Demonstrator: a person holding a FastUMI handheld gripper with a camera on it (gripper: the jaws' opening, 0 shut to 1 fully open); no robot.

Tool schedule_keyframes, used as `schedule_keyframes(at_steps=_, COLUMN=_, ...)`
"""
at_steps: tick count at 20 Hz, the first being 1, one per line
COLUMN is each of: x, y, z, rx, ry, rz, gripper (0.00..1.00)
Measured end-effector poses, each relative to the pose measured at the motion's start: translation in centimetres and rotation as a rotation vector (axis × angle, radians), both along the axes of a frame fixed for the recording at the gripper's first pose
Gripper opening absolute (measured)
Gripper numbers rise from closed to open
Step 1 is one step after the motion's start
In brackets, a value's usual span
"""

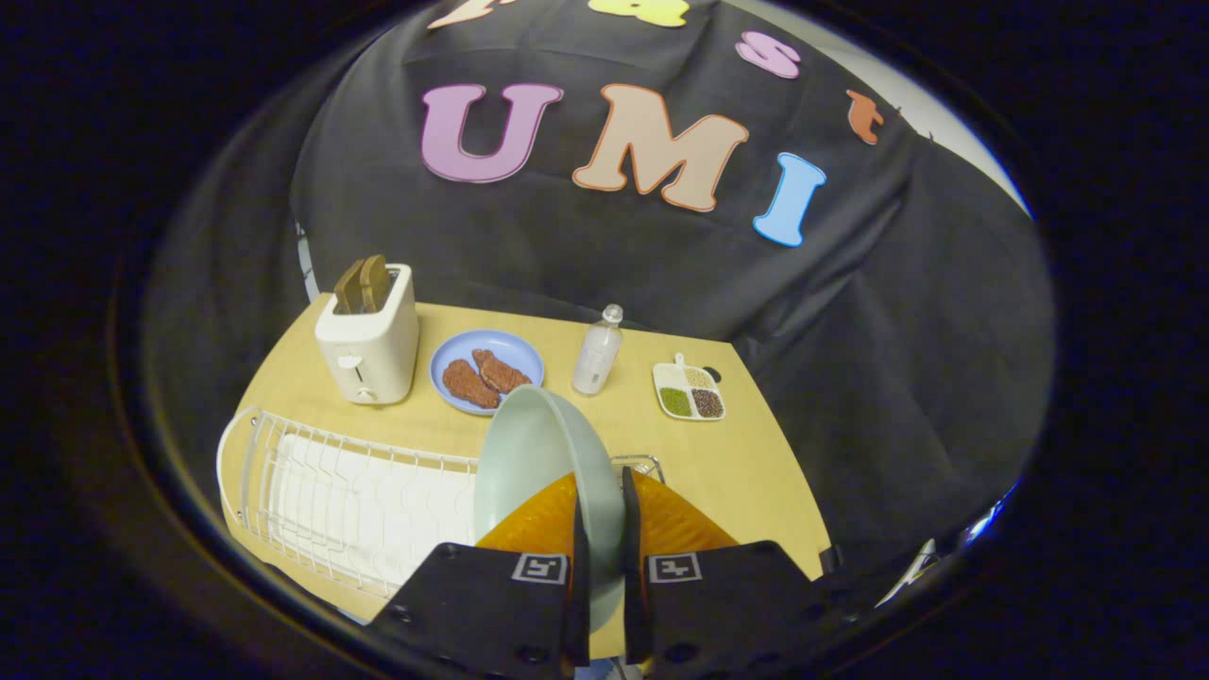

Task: Take the plate from the dish rack, then take the spoon from the basket and place it into the plate.

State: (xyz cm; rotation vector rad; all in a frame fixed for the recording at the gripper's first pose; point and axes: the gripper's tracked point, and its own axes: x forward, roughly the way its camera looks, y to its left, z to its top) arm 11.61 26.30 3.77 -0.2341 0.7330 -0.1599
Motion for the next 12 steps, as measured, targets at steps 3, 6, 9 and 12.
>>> schedule_keyframes(at_steps=3, x=-1.2, y=-3.4, z=1.4, rx=0.143, ry=-0.029, rz=-0.016, gripper=0.17)
schedule_keyframes(at_steps=6, x=-3.7, y=-8.9, z=1.0, rx=0.243, ry=-0.031, rz=-0.048, gripper=0.17)
schedule_keyframes(at_steps=9, x=-6.7, y=-13.8, z=-1.5, rx=0.338, ry=-0.009, rz=-0.081, gripper=0.17)
schedule_keyframes(at_steps=12, x=-9.2, y=-16.9, z=-5.0, rx=0.422, ry=0.004, rz=-0.073, gripper=0.17)
